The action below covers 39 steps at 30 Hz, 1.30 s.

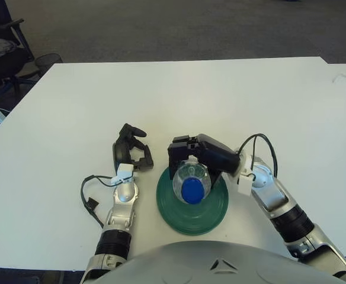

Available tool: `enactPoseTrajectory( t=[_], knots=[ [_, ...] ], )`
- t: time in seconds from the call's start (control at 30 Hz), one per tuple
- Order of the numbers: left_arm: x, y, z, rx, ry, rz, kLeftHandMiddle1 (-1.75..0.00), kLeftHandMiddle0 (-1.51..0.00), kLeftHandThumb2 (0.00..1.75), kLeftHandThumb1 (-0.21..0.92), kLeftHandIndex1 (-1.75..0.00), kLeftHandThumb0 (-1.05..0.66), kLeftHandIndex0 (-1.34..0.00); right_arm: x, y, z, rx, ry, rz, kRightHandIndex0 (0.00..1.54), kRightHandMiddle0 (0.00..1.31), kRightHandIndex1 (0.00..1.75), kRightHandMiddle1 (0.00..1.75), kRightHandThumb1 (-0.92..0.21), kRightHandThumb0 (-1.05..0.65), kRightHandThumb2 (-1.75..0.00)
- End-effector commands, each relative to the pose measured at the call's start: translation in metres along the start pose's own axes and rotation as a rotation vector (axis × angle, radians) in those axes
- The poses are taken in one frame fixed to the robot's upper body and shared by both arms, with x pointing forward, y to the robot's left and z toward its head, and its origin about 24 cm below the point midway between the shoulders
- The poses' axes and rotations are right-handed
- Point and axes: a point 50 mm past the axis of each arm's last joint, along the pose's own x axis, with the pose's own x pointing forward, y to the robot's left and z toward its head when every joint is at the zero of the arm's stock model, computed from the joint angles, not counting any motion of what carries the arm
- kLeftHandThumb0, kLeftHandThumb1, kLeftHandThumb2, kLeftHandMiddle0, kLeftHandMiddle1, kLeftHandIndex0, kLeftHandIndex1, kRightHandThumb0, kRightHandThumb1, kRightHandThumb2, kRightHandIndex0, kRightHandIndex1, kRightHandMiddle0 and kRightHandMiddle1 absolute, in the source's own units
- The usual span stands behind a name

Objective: Put the bottle into the plate.

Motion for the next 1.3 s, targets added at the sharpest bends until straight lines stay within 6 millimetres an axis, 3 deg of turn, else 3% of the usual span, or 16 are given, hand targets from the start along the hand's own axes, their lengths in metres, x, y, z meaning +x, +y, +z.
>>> enactPoseTrajectory(
  t=[0.0, 0.47, 0.77, 1.27],
  knots=[
    [-0.017, 0.006, -0.020, 0.044, 0.087, -0.008, -1.75, -0.88, 1.75, -0.07, -1.72, 0.00, -0.71, -0.003, -0.002, -0.007, -0.036, 0.056, 0.024, 1.19, 0.95, 1.75, 1.75, -0.28, -0.07, -1.31],
    [-0.018, 0.006, -0.020, 0.039, 0.093, -0.010, -1.75, -0.88, 1.75, -0.06, -1.74, 0.00, -0.69, -0.005, -0.001, -0.019, -0.219, 0.131, -0.007, 1.22, 1.01, 1.75, 1.75, -0.20, -0.08, -1.40],
    [-0.017, 0.005, -0.019, 0.045, 0.083, -0.011, -1.75, -0.88, 1.75, -0.07, -1.72, 0.00, -0.71, -0.007, 0.000, -0.022, -0.244, 0.155, -0.016, 1.23, 1.03, 1.75, 1.75, -0.18, -0.08, -1.43],
    [-0.015, 0.007, -0.019, 0.056, 0.080, -0.021, -1.75, -0.88, 1.75, -0.07, -1.72, 0.00, -0.70, -0.006, 0.001, -0.019, -0.222, 0.055, 0.016, 1.24, 1.01, 1.75, 1.75, -0.20, -0.05, -1.42]
  ],
)
